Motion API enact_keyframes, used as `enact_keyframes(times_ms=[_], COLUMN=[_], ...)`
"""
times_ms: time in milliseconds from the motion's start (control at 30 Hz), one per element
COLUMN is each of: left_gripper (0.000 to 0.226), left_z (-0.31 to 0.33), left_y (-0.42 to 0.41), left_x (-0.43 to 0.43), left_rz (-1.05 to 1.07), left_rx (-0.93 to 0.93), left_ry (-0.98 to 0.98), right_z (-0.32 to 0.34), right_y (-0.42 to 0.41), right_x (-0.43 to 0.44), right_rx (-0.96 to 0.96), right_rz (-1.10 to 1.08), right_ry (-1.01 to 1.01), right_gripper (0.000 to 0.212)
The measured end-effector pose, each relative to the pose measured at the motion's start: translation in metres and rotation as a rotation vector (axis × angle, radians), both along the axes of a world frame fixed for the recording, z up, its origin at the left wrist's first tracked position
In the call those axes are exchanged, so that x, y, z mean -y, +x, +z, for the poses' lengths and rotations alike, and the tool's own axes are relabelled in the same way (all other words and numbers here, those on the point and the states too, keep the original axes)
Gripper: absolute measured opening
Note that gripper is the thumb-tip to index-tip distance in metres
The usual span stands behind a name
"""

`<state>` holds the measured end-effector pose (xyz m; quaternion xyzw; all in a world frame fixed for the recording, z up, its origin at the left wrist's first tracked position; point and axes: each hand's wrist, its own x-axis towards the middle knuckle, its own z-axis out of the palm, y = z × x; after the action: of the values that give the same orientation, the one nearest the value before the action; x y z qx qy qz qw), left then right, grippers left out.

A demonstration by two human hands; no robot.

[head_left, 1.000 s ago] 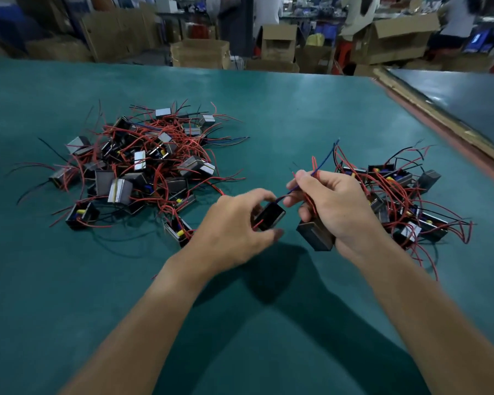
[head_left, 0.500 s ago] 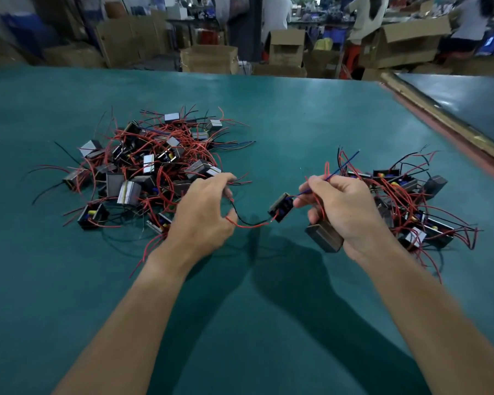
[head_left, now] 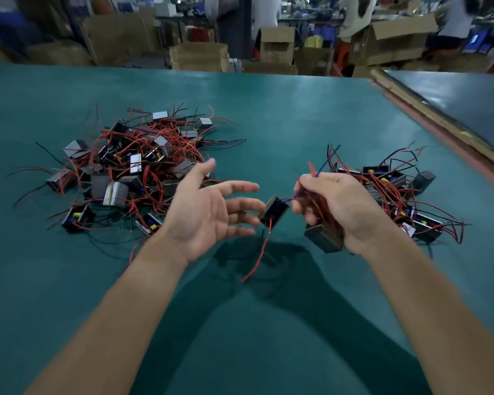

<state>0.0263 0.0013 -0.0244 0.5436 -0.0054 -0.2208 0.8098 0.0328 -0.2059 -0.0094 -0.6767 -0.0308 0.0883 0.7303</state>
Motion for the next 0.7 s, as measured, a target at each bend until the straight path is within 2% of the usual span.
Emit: enact_keyframes(times_ms=[67,133,233,367,433,500,567,700], left_gripper=[0.031,0.009,0.010,0.008,0.014,0.019,0.020,0.011], left_z=[-0.004,-0.012,-0.019,-0.020,-0.022,-0.023,-0.023,-0.022], left_y=[-0.003,-0.007,-0.010,-0.007,-0.005,-0.004,-0.006,-0.005], left_x=[0.010,0.019,0.022,0.019,0.018,0.016,0.016,0.013], left_rz=[0.032,0.024,-0.056,0.023,0.078,0.123,0.159,0.175], left_rx=[0.129,0.300,0.322,0.325,0.343,0.415,0.467,0.479], left_ry=[0.376,0.590,0.567,0.650,0.766,1.008,1.158,1.152], right_z=[-0.005,-0.008,-0.009,-0.011,-0.014,-0.018,-0.022,-0.027], right_y=[-0.002,-0.004,-0.005,0.001,0.003,0.004,0.003,0.004], right_x=[-0.003,-0.005,-0.007,-0.007,-0.008,-0.009,-0.009,-0.010], right_rx=[0.000,-0.006,-0.008,-0.025,-0.017,0.012,0.022,0.007], right_rz=[0.070,0.130,0.179,0.077,0.035,0.005,-0.002,-0.029], right_ry=[-0.092,-0.137,-0.181,-0.286,-0.361,-0.408,-0.440,-0.459], right_gripper=[0.030,0.031,0.029,0.030,0.028,0.021,0.018,0.021])
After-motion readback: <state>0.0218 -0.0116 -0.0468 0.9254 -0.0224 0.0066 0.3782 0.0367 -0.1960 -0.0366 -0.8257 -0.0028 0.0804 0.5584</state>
